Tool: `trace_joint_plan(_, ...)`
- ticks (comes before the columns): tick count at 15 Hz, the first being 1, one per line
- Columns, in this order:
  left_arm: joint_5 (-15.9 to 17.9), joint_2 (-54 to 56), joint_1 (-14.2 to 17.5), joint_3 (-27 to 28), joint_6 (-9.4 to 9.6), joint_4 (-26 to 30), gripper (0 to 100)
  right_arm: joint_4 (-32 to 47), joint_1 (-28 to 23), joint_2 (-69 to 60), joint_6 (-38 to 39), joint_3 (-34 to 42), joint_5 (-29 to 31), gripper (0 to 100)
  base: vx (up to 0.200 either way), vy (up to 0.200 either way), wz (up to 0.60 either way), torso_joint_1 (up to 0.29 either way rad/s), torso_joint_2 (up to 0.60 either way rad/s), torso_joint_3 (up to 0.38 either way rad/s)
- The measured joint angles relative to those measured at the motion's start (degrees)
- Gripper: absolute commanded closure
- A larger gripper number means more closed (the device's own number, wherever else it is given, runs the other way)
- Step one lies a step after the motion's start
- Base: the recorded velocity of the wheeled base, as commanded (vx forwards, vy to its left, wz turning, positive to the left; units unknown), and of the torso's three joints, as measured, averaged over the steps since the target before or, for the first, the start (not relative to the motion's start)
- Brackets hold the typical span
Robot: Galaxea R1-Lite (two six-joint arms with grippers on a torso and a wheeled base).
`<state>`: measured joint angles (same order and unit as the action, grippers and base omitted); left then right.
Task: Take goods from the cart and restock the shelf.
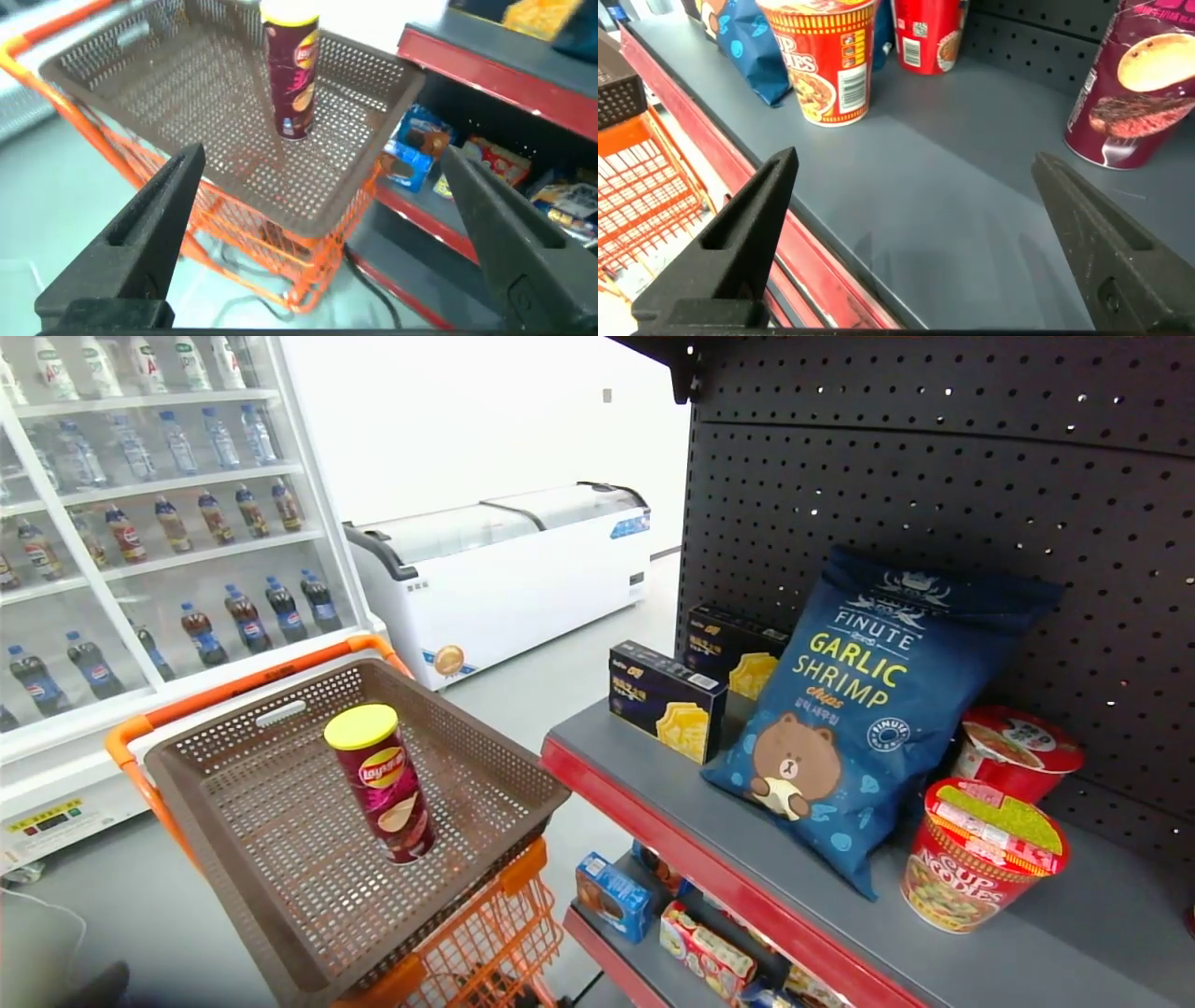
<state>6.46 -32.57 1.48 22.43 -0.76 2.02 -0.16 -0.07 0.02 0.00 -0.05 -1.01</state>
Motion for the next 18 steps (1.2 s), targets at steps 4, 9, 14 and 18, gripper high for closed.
trace_joint_plan(4, 4.89, -22.52, 7.67, 7.85, 1.71, -7.14, 0, 0.0, -0.02, 0.0, 0.0, 0.05, 0.0, 0, 0.0, 0.0, 0.0, 0.0, 0.0, 0.0)
trace_joint_plan(9, 12.86, -43.36, 10.53, 7.75, 6.94, -25.75, 0, 0.0, -0.02, 0.0, 0.0, 0.05, 0.01, 0, 0.0, 0.0, 0.0, 0.0, 0.0, 0.0)
trace_joint_plan(14, 15.32, -57.33, 8.67, 6.64, 7.35, -40.07, 0, 0.0, 0.02, 0.0, 0.0, 0.05, 0.0, 0, 0.0, 0.0, 0.0, 0.0, 0.0, 0.0)
trace_joint_plan(18, 14.36, -66.4, 6.75, 4.94, 7.51, -50.54, 0, 0.0, -0.02, 0.0, 0.0, 0.05, -0.02, 0, 0.0, 0.0, 0.0, 0.0, 0.0, 0.0)
